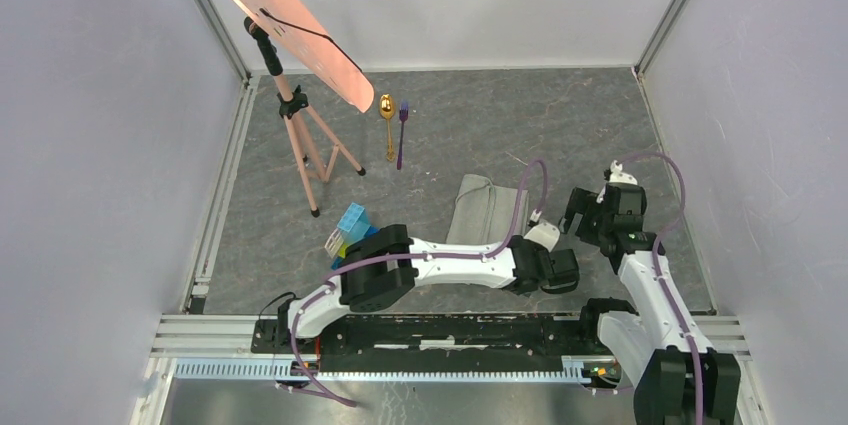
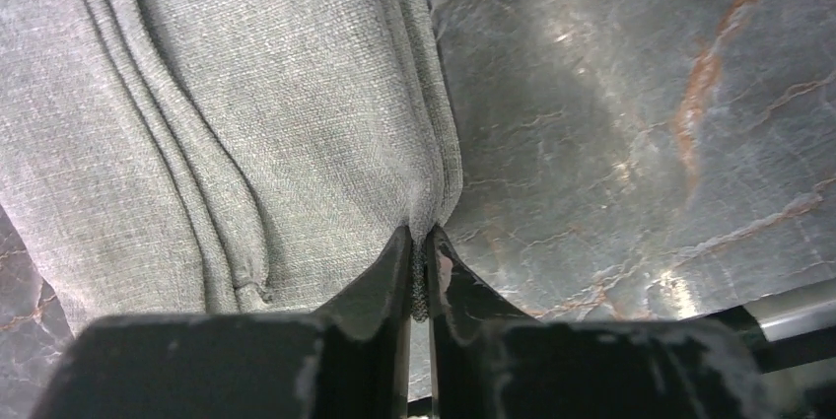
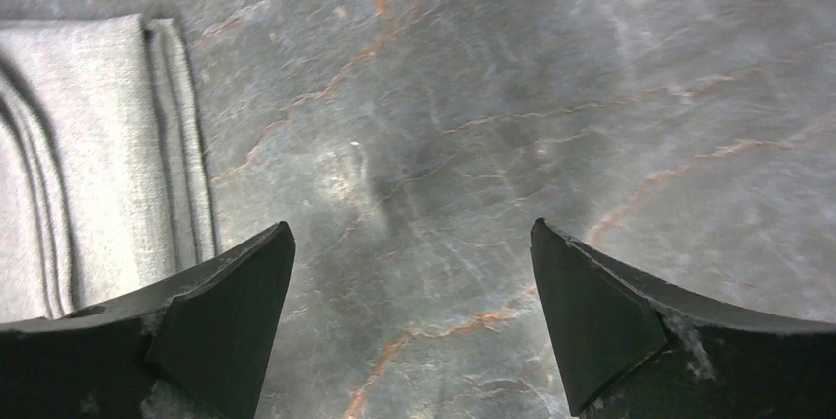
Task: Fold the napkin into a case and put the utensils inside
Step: Fold the 2/3-rectangle-folded napkin at the center of the board.
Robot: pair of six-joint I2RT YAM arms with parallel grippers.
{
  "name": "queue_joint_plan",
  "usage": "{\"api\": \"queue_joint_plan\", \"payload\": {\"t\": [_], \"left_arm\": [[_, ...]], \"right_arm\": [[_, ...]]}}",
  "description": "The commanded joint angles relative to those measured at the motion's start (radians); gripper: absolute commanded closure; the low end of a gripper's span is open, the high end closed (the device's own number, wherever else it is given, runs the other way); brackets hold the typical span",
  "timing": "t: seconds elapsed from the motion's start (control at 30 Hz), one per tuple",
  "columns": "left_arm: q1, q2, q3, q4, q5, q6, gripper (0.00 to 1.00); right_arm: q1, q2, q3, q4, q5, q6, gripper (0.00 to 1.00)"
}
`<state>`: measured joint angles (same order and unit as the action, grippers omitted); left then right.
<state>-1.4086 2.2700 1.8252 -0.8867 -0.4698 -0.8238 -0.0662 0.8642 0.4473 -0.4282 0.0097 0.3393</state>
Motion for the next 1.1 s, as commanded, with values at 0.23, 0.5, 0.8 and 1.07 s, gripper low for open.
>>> {"api": "queue_joint_plan", "payload": {"t": [0.23,0.5,0.8,1.07], "left_arm": [[0.019,-0.229,-0.192,0.120,0.028,0.029,0.96],[0.024,-0.286,-0.197,0.139,0.050,0.049,0.98],[0.026,-0.297,-0.183,0.141,0.057,0.061,0.98],[0.027,-0.303,-0.196,0.152,0.064,0.061,0.98]], "right_arm": [[0.006,0.140,-0.143,0.348,-0.566,0.105,0.02],[0.042,0.185,-0.295,0.602,-0.723,0.361,0.02],[0.062,0.215,-0.359,0.723,-0.666,0.459,0.16],[0.061,0.277,-0.304,0.760,-0.595,0.423,0.38]]}}
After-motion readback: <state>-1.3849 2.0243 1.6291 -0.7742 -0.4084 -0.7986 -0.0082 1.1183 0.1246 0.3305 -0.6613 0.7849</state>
